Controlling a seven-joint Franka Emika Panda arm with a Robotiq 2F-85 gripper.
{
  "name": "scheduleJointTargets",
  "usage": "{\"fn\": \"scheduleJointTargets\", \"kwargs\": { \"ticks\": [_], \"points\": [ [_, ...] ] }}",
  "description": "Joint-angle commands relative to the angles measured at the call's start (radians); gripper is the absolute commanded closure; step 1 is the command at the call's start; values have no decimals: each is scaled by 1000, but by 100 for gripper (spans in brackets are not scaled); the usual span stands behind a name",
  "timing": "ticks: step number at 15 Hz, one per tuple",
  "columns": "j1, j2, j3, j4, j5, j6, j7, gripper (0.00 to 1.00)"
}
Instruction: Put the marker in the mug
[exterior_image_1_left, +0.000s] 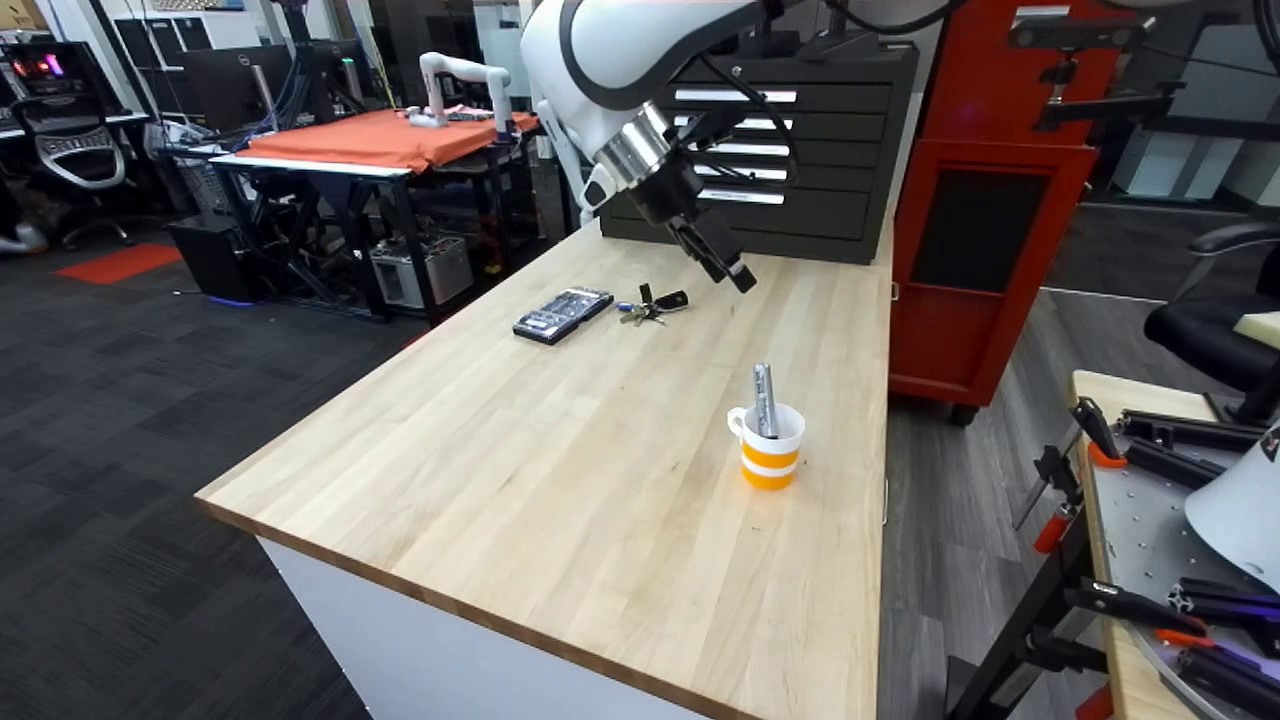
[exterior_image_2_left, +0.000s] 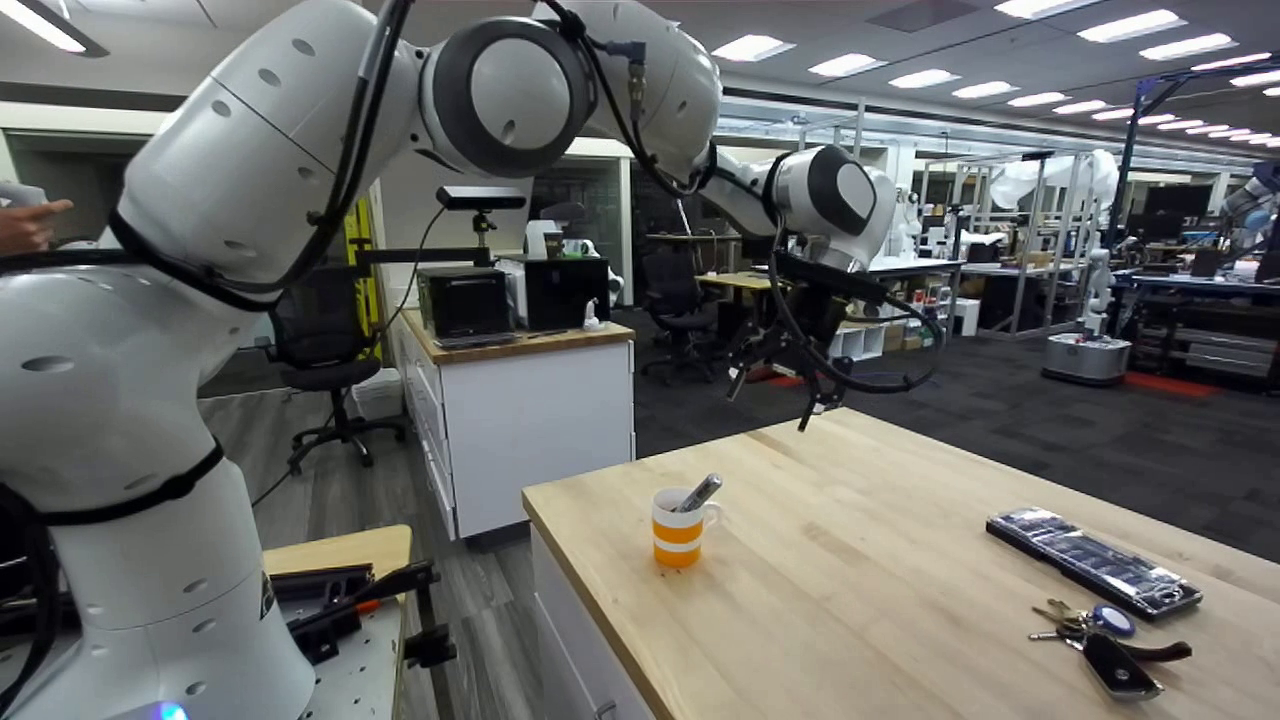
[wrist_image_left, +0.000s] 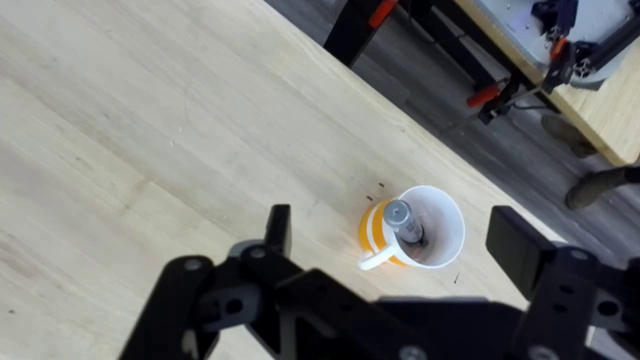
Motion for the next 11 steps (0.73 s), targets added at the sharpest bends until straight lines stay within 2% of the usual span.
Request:
{"fn": "scheduleJointTargets", "kwargs": {
  "ticks": [1,5,6,8,11],
  "points": [
    [-34,-146,-10,-185,66,180,114,0],
    [-50,-255,-27,-351,109,398,226,0],
    [-35,-146,-25,-192,86,291,157,0],
    [-38,-186,-33,-255,95,346,187,0],
    [-38,-207,-34,-285,99,356,199,0]
  ]
}}
